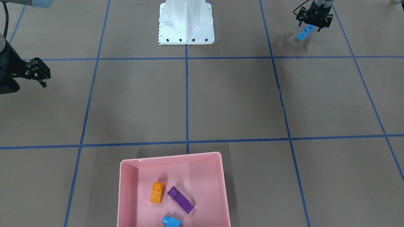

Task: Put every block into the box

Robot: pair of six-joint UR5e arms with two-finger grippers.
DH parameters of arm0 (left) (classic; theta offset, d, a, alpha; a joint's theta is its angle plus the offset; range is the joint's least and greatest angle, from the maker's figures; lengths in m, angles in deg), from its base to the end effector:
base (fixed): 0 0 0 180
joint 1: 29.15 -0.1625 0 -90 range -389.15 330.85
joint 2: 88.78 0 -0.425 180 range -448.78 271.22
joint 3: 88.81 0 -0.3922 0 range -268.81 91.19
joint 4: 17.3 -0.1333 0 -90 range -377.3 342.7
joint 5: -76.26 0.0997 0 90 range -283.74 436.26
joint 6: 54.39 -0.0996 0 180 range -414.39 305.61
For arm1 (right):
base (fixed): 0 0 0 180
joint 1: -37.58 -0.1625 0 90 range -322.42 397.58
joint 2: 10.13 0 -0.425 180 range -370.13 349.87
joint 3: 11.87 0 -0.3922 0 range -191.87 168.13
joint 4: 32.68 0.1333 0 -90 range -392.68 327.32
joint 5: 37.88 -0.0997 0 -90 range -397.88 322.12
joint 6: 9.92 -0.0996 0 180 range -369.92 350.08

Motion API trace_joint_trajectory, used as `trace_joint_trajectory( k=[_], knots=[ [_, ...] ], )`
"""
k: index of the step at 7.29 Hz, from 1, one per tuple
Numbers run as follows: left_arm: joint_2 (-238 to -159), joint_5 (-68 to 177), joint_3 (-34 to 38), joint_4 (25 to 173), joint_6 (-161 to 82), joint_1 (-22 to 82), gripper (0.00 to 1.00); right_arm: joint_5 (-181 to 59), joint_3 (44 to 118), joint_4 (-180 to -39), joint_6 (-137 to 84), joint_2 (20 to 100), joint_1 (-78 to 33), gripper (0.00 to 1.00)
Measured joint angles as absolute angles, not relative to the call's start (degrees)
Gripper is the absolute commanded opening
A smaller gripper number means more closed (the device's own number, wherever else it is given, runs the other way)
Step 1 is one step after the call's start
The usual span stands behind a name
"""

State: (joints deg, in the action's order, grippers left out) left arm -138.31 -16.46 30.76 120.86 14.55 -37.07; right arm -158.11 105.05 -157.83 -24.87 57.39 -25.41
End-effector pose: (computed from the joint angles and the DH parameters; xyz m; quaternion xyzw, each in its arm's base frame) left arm 0.2642 -0.0931 0.5788 0.0142 0.3198 0.2444 0.9153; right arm -0.1691 -0.5149 0.3163 0.0192 -0.2845 -0.1328 0.9493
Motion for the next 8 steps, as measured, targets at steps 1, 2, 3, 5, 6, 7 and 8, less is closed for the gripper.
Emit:
trace_joint_trajectory(
  k=[1,2,3,5,6,7,8],
  knots=[
    [-139.2,-16.1,30.1,120.9,14.6,-37.3,0.49,-158.1,106.5,-157.8,-21.7,60.4,-26.6,1.00],
    [-139.7,-15.9,29.8,120.9,14.6,-37.4,0.07,-158.1,107.5,-157.6,-18.6,63.2,-27.8,0.99],
    [-139.9,-15.9,29.8,120.8,14.6,-37.5,0.00,-158.1,108.1,-157.4,-15.5,65.6,-29.1,0.99],
    [-139.6,-15.9,29.9,120.9,14.6,-37.7,0.00,-158.2,108.4,-157.2,-9.6,69.6,-31.6,1.00],
    [-139.2,-16.0,30.6,120.9,15.0,-37.7,0.00,-158.1,108.4,-157.1,-6.0,72.1,-33.3,1.00],
    [-138.2,-16.4,32.1,120.9,16.1,-37.6,0.00,-158.1,108.4,-156.8,-2.1,74.2,-35.3,1.00],
    [-136.4,-16.7,34.8,120.9,17.1,-37.4,0.00,-158.2,108.4,-156.0,1.4,76.5,-37.3,1.00]
  ],
)
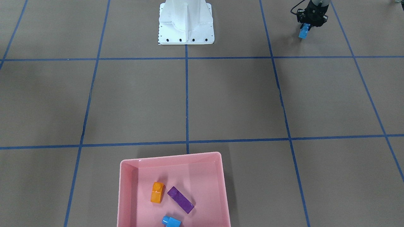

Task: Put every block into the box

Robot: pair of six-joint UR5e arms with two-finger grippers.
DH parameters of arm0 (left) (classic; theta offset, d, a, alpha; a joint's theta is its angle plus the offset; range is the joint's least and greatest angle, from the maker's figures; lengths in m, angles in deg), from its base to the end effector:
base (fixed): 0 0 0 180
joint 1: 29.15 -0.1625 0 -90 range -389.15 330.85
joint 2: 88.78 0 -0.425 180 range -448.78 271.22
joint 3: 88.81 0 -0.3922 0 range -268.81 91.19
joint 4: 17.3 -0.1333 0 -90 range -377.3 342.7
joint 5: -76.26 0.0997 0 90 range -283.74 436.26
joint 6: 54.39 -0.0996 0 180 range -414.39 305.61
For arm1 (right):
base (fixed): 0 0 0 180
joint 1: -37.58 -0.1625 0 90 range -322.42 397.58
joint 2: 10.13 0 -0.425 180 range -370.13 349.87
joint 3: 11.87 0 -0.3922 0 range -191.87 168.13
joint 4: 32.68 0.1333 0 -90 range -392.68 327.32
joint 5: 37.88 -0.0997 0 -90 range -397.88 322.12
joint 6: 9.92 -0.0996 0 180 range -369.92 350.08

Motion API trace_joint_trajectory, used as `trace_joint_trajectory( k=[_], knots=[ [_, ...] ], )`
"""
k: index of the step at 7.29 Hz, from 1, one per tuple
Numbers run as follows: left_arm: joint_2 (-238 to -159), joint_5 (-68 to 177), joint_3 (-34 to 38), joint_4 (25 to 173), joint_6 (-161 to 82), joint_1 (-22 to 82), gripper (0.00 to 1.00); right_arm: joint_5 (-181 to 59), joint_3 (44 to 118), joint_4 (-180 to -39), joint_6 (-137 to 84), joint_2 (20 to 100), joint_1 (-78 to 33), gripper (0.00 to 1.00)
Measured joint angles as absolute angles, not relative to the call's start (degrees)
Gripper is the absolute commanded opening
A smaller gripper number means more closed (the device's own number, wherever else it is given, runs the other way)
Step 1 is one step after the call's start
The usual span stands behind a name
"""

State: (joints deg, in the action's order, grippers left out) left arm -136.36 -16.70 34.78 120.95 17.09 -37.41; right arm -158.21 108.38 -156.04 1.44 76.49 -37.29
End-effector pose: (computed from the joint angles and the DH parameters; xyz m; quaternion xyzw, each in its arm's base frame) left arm 0.2570 -0.0922 0.5500 0.0059 0.3380 0.2264 0.9135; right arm -0.0378 -0.4577 0.4550 -0.0063 -0.2615 -0.2217 0.9394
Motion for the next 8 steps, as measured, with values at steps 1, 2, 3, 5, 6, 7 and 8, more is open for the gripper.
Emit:
trace_joint_trajectory(
  k=[1,2,3,5,6,7,8],
  knots=[
    [-134.7,-16.9,37.5,121.0,17.6,-36.9,0.00,-158.6,108.3,-154.3,3.9,79.2,-38.7,1.00],
    [-134.0,-18.2,39.7,121.0,17.7,-35.1,0.00,-159.4,108.2,-150.7,5.5,83.0,-39.4,1.00],
    [-134.3,-22.1,41.2,121.0,17.6,-31.2,0.00,-160.3,108.0,-146.1,6.1,86.9,-39.7,1.00],
    [-139.1,-34.9,42.4,120.6,15.6,-15.4,0.00,-161.1,107.6,-139.5,6.2,93.0,-39.9,1.00],
    [-144.0,-41.4,42.2,119.0,13.2,-6.1,0.00,-161.3,107.0,-137.5,5.9,94.6,-39.9,1.00],
    [-151.4,-47.6,42.0,113.4,10.6,2.9,0.00,-161.7,105.6,-133.9,5.6,96.3,-39.9,1.00],
    [-161.7,-52.9,41.6,102.9,7.5,11.0,0.00,-162.0,103.3,-128.4,5.2,98.8,-39.9,1.00]
  ],
)
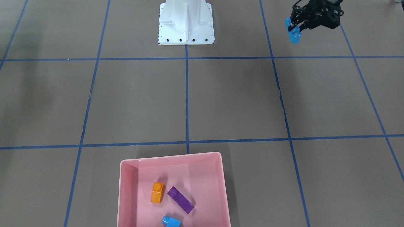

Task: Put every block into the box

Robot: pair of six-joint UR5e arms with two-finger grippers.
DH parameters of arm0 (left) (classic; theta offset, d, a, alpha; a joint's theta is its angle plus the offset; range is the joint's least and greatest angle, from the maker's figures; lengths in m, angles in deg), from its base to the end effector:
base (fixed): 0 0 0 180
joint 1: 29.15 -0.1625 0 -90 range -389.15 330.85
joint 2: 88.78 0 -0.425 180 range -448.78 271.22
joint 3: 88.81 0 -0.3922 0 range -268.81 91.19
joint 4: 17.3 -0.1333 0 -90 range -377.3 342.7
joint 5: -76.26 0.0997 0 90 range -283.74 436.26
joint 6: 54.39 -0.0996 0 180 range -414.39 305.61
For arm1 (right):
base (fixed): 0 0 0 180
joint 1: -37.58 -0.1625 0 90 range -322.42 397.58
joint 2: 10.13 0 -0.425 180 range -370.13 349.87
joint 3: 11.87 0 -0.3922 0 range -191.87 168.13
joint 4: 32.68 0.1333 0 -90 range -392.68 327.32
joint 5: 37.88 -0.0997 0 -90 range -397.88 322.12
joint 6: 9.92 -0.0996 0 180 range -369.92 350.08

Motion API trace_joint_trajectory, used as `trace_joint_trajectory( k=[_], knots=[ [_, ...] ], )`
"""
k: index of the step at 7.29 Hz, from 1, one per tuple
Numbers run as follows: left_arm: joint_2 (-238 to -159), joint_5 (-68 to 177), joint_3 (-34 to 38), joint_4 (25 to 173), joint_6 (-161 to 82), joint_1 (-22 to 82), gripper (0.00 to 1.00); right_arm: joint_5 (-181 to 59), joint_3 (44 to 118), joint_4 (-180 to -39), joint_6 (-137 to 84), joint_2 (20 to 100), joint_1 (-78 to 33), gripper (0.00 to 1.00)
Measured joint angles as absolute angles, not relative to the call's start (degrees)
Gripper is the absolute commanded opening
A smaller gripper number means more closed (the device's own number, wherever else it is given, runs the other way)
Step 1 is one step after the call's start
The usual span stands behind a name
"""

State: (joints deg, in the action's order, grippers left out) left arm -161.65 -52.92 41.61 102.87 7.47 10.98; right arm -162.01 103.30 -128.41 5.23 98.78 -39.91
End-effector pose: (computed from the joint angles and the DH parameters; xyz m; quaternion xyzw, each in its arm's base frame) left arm 0.2272 -0.2836 0.3794 -0.0101 0.5188 0.0621 0.8526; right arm -0.0008 -0.3610 0.6033 0.0112 -0.2933 -0.2298 0.9279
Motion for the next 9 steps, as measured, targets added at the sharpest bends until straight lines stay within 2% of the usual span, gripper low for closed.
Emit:
trace_joint_trajectory(
  k=[2,5,7,9],
  knots=[
    [-178.8,-57.0,38.4,86.1,2.4,19.7,0.00,-162.7,96.7,-116.8,4.6,103.9,-40.3,1.00],
    [-196.7,-57.9,26.8,78.2,1.1,26.4,0.00,-166.3,85.9,-103.2,4.6,111.9,-45.5,1.00],
    [-205.0,-59.5,19.3,76.8,1.1,30.0,0.00,-167.8,77.2,-93.9,4.4,115.0,-48.4,1.00],
    [-208.6,-62.0,15.8,76.4,1.0,33.1,0.00,-169.9,73.0,-90.3,2.3,115.4,-48.9,1.00]
  ],
)
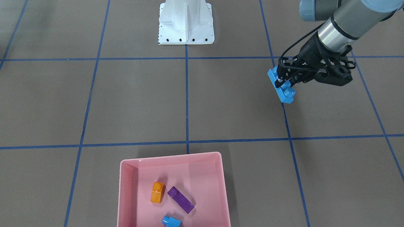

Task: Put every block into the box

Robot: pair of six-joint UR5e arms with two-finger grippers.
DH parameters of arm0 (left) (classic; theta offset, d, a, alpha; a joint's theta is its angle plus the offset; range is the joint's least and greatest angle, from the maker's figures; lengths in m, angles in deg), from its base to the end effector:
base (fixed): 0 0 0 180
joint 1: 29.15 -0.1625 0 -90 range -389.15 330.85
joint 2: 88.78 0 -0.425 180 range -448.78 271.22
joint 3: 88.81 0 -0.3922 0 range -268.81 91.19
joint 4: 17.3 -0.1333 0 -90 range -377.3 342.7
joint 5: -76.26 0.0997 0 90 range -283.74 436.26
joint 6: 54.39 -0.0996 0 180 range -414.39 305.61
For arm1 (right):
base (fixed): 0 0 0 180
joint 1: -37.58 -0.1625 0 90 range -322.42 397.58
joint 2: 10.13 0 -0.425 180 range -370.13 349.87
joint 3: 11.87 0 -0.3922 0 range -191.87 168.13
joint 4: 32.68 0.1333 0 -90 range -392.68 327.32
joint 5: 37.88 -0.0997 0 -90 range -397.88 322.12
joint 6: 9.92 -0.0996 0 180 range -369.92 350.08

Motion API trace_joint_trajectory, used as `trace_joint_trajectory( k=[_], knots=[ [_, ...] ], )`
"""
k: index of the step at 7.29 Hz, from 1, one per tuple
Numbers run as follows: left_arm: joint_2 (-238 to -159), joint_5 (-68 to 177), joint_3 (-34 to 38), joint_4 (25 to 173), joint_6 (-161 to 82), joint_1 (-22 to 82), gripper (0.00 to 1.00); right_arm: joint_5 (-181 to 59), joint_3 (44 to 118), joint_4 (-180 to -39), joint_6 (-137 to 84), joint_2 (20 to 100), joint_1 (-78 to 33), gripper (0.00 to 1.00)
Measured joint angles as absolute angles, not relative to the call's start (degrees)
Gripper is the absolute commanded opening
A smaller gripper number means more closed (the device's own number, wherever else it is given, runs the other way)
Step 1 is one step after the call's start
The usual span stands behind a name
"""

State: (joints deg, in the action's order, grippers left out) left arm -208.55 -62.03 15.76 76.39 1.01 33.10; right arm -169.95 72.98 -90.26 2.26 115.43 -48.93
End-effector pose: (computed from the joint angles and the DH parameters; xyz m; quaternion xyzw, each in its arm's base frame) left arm 0.2307 -0.5650 0.2275 0.0299 0.5260 -0.0375 0.8492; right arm 0.0580 -0.1419 0.8516 -0.0401 -0.3621 -0.1012 0.9258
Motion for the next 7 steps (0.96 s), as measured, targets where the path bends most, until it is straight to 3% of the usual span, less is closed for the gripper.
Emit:
trace_joint_trajectory(
  k=[1,3,4,6,7],
  knots=[
    [-209.1,-62.5,15.3,76.3,1.0,33.7,0.00,-170.6,72.0,-89.9,1.4,115.4,-49.0,0.99],
    [-211.1,-62.5,13.8,76.3,1.0,34.0,0.00,-171.4,70.9,-89.8,0.9,115.4,-48.9,0.80],
    [-214.3,-62.3,10.5,76.4,1.0,34.0,0.00,-172.3,70.6,-89.8,0.8,115.3,-48.9,0.61],
    [-220.8,-61.4,2.5,77.1,1.1,34.0,0.00,-173.4,70.2,-89.9,-0.3,115.1,-48.9,0.06],
    [-224.2,-59.7,-2.1,78.3,1.3,33.7,0.00,-173.5,70.2,-89.9,-1.9,114.8,-48.9,0.00]
  ],
)
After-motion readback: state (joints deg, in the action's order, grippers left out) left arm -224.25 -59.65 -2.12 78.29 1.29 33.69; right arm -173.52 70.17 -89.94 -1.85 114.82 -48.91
